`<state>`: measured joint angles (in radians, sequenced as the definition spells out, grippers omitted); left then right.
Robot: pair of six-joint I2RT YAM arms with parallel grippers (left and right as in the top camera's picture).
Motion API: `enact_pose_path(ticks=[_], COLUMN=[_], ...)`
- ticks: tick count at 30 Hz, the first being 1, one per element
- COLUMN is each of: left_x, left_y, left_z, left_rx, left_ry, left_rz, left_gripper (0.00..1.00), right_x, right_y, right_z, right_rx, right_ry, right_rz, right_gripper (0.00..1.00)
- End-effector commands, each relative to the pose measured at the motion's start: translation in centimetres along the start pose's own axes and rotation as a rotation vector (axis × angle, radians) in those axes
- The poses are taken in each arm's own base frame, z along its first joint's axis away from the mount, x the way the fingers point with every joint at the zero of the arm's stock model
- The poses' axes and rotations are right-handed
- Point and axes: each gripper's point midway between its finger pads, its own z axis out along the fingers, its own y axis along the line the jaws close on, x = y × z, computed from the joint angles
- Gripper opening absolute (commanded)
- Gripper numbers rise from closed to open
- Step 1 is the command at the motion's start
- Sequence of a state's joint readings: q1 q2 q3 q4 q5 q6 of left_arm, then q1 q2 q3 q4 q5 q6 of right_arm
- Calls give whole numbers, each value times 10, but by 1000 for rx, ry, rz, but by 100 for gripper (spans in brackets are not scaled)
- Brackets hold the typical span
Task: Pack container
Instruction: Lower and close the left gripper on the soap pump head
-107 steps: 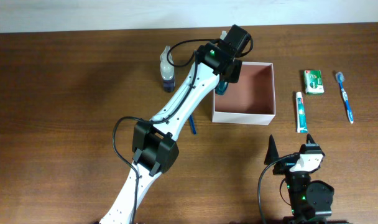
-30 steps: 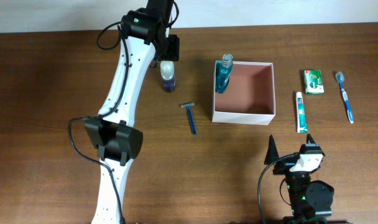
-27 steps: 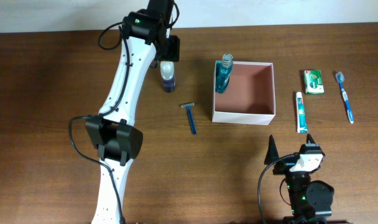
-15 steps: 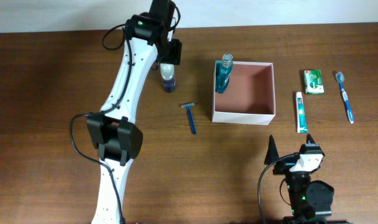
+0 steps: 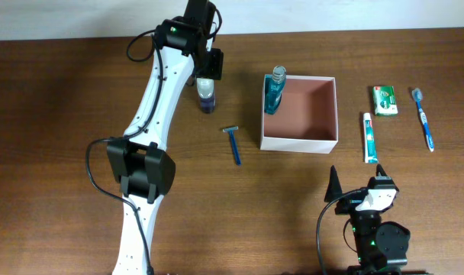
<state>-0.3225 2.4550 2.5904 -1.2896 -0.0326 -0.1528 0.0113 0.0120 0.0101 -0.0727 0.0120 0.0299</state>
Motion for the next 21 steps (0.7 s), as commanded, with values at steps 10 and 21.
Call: enact_pose_path(ticks=[10, 21], left_x=[-2, 10], left_y=[-2, -1], left_z=[-5, 11], left_rx=[13, 5], left_ry=[-12, 45], left_rz=[15, 17], left_gripper=[60, 60], right_x=[2, 2], right_y=[2, 2], right_z=[0, 0], right_rx=[-12, -12], right_ry=[5, 5], right_rz=[-1, -1], right_gripper=[99, 99])
